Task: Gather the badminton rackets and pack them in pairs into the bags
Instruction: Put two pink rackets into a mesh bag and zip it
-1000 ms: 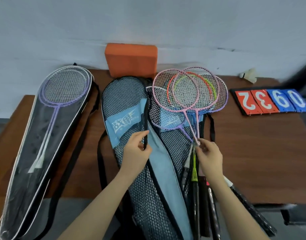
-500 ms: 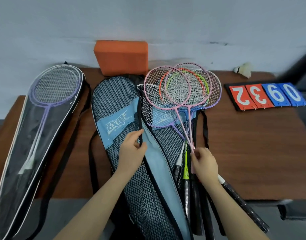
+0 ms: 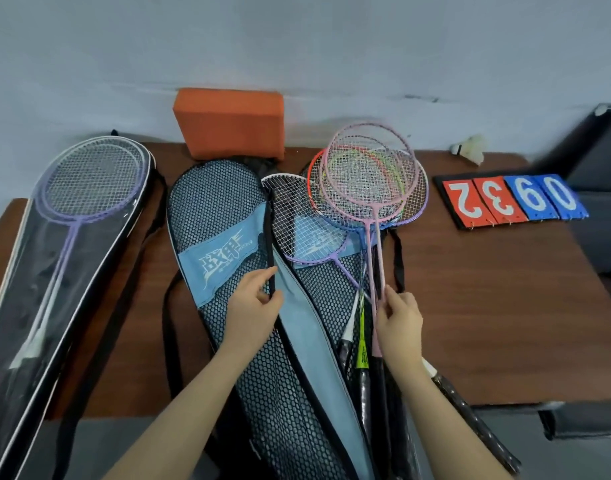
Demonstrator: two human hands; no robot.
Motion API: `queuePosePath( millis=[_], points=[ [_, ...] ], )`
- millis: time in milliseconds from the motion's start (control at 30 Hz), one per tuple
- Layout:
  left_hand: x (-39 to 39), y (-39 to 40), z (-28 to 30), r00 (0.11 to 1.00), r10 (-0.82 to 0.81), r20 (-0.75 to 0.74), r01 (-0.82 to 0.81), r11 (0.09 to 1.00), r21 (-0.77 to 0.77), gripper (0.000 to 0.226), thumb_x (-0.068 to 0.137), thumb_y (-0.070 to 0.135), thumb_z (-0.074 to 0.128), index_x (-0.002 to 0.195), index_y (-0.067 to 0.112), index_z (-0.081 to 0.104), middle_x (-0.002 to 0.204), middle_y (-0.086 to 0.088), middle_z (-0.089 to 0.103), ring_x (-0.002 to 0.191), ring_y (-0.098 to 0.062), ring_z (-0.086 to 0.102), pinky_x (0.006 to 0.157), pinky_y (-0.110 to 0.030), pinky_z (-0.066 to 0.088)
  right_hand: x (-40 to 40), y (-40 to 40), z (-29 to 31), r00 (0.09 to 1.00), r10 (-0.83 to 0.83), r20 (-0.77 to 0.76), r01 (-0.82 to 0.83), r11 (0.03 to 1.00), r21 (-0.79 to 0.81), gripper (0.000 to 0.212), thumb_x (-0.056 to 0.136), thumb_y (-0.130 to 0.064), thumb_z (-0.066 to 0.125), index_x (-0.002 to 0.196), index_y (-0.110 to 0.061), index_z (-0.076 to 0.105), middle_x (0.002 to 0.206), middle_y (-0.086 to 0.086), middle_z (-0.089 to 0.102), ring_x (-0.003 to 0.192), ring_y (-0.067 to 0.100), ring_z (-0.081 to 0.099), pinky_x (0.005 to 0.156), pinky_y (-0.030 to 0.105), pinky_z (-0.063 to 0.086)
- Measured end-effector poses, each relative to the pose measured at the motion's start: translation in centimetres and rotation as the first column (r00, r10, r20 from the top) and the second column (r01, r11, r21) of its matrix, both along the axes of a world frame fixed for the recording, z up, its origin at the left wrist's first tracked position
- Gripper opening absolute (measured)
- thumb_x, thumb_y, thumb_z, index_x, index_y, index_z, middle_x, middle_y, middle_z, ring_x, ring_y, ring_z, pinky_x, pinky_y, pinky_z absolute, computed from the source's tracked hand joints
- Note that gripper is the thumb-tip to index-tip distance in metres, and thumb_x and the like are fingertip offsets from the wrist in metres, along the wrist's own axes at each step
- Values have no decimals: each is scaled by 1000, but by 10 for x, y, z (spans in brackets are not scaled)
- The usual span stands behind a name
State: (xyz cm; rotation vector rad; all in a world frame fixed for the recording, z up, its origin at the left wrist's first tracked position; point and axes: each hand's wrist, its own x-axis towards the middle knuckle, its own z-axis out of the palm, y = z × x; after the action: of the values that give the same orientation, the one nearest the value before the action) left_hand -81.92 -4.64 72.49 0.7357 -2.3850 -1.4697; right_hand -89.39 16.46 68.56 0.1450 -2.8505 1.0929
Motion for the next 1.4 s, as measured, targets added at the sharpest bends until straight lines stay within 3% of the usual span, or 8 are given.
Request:
queuePosePath(
  millis=[133, 333, 500, 667, 900, 1100, 1233, 1400],
  points=[
    [-2, 0, -2, 1000, -3, 8, 3, 1000, -6, 39, 84, 7, 59, 122, 18, 58, 111, 7, 55, 57, -1, 45, 63, -4, 41, 6, 4, -8, 999, 14, 45, -14, 1000, 5, 27, 88, 2, 53, 114, 3, 60, 84, 5, 47, 69, 20, 47, 62, 16, 29],
    [-8, 1, -7, 999, 10, 33, -11, 1000, 27, 38, 85, 7, 59, 122, 17, 58, 111, 6, 54, 61, -1, 46, 63, -3, 39, 6, 20, -13, 992, -12, 127, -10, 986, 169, 17, 87, -19, 58, 101, -11, 64, 91, 2, 59, 81, 29, 60, 75, 46, 49],
    [-13, 5, -6, 999, -8, 40, 7, 999, 34, 38, 86, 10, 58, 124, 17, 56, 112, 6, 53, 74, -4, 50, 68, -2, 39, -20, 15, -10, 986, 15, 166, -48, 979, 196, 49, 86, -39, 59, 126, -11, 52, 108, 8, 61, 95, 30, 59, 82, 48, 47],
    [-12, 3, -8, 997, -2, 76, 2, 1000, 11, 37, 87, 11, 57, 124, 20, 56, 110, 5, 53, 74, -2, 49, 71, -8, 40, -45, -12, -12, 983, 76, 169, -109, 975, 195, 54, 87, -32, 61, 134, -14, 41, 129, 5, 54, 112, 29, 55, 89, 44, 42],
    [-7, -1, -8, 994, 62, 93, -65, 997, 33, 36, 88, 9, 56, 123, 21, 58, 113, 8, 55, 81, 2, 51, 72, -1, 37, -43, -9, -14, 983, 124, 138, -132, 990, 57, 47, 91, -11, 52, 136, -11, 41, 108, 11, 55, 84, 30, 57, 67, 43, 50],
    [-3, -3, -1, 992, 83, 90, -88, 995, 52, 36, 88, 9, 56, 122, 22, 58, 112, 9, 55, 80, -2, 51, 71, -3, 39, -42, -2, -5, 984, 43, 174, -37, 999, -40, 42, 89, -9, 55, 130, -17, 52, 94, 7, 56, 82, 25, 56, 73, 33, 46],
    [-3, -4, -3, 991, 88, 97, -95, 993, 69, 38, 86, 9, 57, 122, 21, 59, 97, 5, 55, 66, -8, 47, 69, -14, 40, -37, 4, 3, 989, 77, 129, -61, 991, -119, 41, 86, -2, 57, 126, -12, 57, 79, 3, 50, 68, 13, 49, 61, 16, 31],
    [-9, -2, -4, 992, 104, 69, -113, 984, 139, 37, 85, 9, 60, 121, 18, 60, 109, 1, 60, 66, -10, 50, 66, -14, 42, -24, 13, 18, 994, 110, -17, -111, 990, -90, 39, 85, -3, 59, 123, -11, 58, 87, 0, 54, 76, 16, 54, 64, 20, 35]
  ],
)
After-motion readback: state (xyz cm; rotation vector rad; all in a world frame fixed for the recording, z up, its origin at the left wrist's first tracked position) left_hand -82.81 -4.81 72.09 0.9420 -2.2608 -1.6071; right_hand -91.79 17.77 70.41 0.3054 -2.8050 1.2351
